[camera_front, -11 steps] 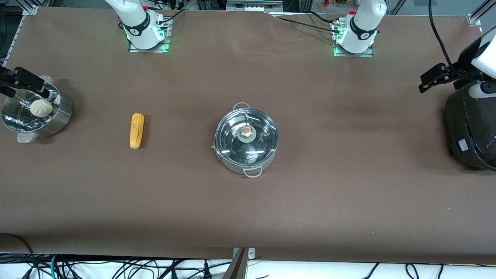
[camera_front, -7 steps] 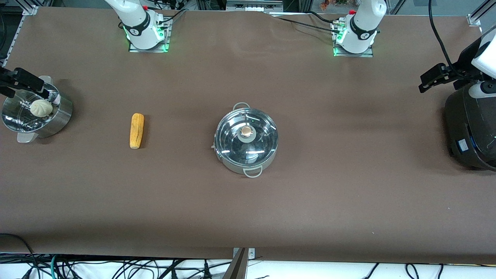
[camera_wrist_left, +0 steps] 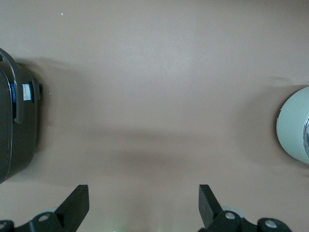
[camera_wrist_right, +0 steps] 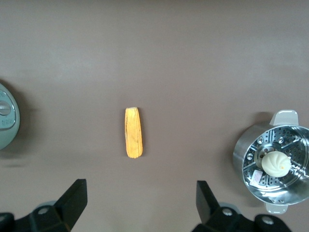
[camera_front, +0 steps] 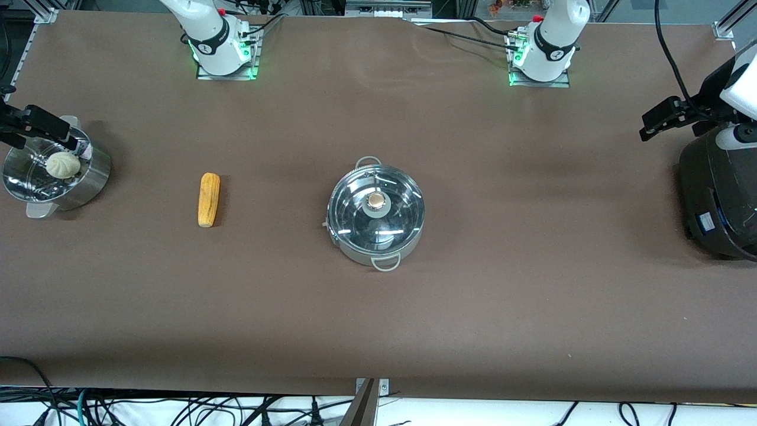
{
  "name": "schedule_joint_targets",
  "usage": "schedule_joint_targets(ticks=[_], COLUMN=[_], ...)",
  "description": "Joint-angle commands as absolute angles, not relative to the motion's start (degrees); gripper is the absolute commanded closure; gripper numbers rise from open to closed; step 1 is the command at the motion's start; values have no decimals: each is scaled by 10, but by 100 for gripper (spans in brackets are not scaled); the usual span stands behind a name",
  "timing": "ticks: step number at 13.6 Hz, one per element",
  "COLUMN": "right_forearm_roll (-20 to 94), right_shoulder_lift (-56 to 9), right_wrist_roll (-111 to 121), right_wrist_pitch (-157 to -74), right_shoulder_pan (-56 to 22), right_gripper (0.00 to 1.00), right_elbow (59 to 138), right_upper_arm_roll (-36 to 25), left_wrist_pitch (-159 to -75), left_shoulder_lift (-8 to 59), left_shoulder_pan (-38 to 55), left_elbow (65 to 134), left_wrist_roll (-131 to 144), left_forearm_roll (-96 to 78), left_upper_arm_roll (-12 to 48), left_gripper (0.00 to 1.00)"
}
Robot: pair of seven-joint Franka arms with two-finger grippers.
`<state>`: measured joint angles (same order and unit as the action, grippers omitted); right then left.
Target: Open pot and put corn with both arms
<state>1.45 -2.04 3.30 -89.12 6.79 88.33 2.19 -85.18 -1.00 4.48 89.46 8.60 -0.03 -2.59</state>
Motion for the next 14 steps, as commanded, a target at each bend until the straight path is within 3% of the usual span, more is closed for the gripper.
schedule_joint_targets(ticks=[1, 14], right_forearm_roll=[7, 7], right_shoulder_lift=[-25, -31], right_wrist_roll=[31, 33], right_wrist_pitch=[-877, -857], right_shoulder_pan=[68, 71], right_gripper=[0, 0], right_elbow=[873, 875], right_upper_arm_roll=[25, 21], left_wrist_pitch=[-838, -824], left_shoulder_lift=[-4, -4], left_shoulder_pan=[40, 39], left_elbow=[879, 878], left_wrist_roll=[76, 75], left_forearm_roll=[-4, -4], left_upper_arm_roll=[-25, -25], left_gripper=[0, 0])
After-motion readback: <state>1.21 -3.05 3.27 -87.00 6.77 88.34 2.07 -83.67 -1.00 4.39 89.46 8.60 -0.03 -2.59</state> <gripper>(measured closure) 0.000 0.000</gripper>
